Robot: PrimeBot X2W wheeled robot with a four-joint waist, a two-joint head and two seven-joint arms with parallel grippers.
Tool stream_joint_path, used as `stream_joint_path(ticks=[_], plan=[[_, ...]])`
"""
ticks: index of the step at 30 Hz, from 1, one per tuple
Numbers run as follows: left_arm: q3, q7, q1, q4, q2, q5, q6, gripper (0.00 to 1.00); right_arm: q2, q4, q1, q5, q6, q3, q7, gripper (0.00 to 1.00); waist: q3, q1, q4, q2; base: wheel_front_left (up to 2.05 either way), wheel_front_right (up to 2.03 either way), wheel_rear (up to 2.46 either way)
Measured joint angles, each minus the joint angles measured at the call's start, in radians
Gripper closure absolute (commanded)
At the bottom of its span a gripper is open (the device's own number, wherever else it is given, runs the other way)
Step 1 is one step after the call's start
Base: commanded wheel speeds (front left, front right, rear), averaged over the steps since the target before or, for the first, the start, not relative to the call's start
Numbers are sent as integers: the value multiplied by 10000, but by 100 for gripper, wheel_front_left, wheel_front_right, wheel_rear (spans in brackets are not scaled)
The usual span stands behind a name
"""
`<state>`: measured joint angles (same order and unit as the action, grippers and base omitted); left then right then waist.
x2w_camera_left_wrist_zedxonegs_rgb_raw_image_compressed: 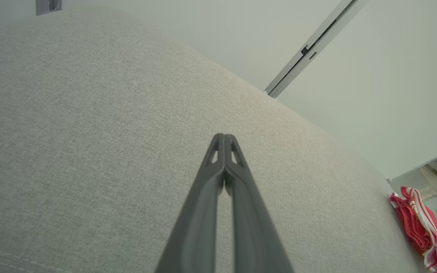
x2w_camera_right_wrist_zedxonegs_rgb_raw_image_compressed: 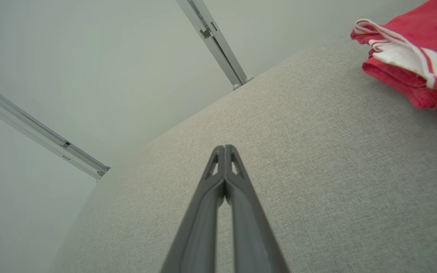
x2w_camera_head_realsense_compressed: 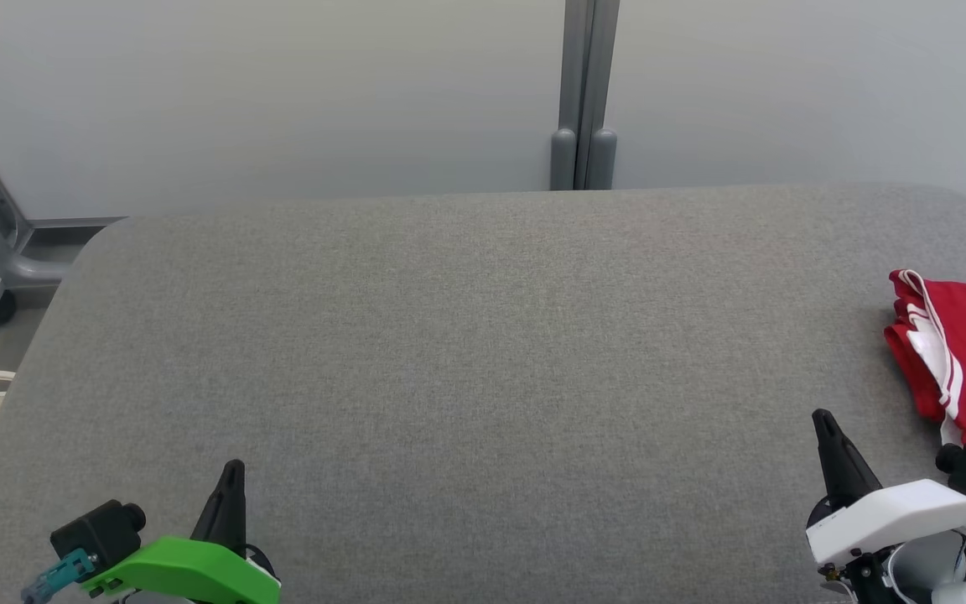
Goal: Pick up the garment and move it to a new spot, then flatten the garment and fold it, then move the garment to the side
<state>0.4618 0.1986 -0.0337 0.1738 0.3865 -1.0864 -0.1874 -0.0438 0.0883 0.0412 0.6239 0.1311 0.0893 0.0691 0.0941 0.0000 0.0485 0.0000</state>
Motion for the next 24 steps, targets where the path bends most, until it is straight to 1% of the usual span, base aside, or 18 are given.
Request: stream_joint_path(ticks=[14, 24], plan=[[-698, -301, -250, 236, -648, -1104, 648, 100, 0, 293, -274, 1894, -2, 508, 397, 100, -133, 0, -66, 0, 0, 0, 0], [-1126, -491, -407, 387, -1066, -1781, 1014, 100, -2, 493, -439, 3103, -4, 834, 650, 100, -229, 0, -113, 0, 0, 0, 0]])
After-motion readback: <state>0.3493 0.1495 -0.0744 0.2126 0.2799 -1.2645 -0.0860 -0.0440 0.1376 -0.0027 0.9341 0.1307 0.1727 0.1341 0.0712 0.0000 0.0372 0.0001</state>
